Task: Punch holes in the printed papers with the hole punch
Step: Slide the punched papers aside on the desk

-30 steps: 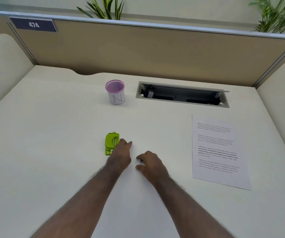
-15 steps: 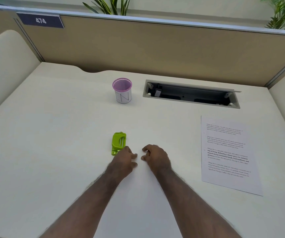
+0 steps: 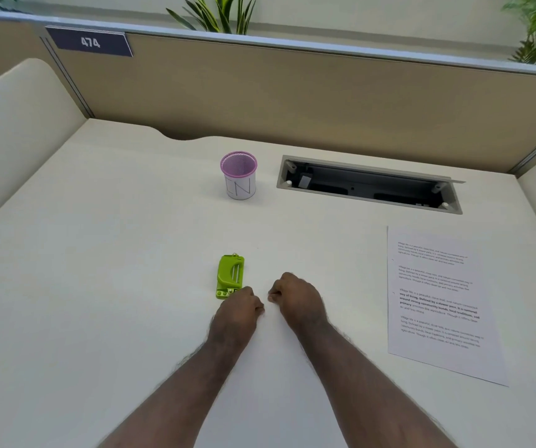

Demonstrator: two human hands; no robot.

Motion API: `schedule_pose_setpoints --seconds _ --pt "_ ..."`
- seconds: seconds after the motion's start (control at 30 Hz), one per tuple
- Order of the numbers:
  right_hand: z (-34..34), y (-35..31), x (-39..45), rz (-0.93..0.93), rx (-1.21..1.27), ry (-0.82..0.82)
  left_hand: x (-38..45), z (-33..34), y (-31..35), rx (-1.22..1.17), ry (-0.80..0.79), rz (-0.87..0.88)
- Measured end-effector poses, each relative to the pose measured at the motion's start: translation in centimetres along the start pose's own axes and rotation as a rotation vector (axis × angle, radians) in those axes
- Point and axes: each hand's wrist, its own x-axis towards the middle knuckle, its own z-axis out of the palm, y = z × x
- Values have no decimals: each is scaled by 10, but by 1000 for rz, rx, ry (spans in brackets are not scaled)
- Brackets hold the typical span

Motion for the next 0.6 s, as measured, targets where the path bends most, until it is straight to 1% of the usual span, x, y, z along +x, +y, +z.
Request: schedule_pose_setpoints --seconds 0.07,0.23,0.33,0.43,0.5,0.57,0.6 --pt "1 -1 1 -28 -31 6 0 0 2 45 -12 29" --pt "4 -1 -2 -88 -130 37 -8 2 4 144 29 67" --pt "7 -2 -5 -84 -200 33 -17 0 6 229 85 107" --pt "7 -4 -3 -58 -210 -11 -21 -6 11 291 121 177" --pt "3 -1 1 31 -76 -39 -18 -7 14 294 116 172" --pt "-4 4 4 152 141 -38 -15 -3 11 184 115 82" --pt "-9 6 7 194 240 -21 -14 -3 11 126 127 66"
